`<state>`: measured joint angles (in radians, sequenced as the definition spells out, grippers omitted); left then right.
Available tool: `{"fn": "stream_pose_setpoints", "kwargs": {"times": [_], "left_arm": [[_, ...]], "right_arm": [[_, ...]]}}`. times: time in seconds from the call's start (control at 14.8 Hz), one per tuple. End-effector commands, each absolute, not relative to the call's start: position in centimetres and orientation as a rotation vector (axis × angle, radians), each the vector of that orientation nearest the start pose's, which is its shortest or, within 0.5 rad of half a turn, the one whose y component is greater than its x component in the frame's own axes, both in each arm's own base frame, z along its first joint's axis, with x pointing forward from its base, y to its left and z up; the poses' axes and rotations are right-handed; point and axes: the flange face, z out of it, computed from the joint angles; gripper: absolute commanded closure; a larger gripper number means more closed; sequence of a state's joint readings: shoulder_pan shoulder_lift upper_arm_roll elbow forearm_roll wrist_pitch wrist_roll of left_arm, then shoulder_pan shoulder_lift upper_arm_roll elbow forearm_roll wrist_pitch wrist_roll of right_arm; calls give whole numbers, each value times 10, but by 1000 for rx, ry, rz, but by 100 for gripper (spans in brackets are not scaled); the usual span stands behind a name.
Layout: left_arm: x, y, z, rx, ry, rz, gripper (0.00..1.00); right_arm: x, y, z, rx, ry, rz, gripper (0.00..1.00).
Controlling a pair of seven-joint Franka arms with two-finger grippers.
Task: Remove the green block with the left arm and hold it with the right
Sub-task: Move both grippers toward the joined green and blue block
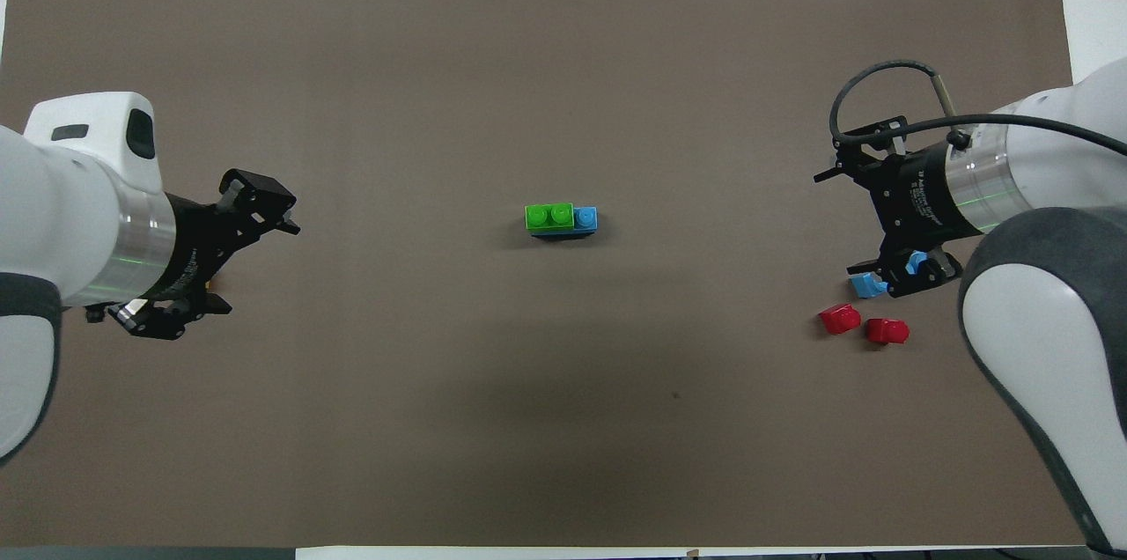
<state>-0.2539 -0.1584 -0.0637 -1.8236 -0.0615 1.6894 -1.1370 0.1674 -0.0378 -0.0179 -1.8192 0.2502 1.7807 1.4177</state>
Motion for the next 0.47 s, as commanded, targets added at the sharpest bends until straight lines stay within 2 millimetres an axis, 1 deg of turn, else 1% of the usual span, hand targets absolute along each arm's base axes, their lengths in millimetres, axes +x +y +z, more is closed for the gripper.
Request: {"fn": "stream_pose_setpoints", "kwargs": {"times": [0.0,0.2,0.34,0.4], "left_arm": [[462,-202,583,-2860,-1541,-17,0],[449,-246,567,-2779,-1721,-10,0],[442,-265,560,-2726,-1842,-12,0],[440,-270,557,-2699,-1879,-5,0]], "right_arm": [[551,121,521,-2156,1984,346,1],[556,138,497,-2103,1997,408,1],[556,152,472,-2056,2011,453,1],[555,160,458,-2051,2013,470,1]]}}
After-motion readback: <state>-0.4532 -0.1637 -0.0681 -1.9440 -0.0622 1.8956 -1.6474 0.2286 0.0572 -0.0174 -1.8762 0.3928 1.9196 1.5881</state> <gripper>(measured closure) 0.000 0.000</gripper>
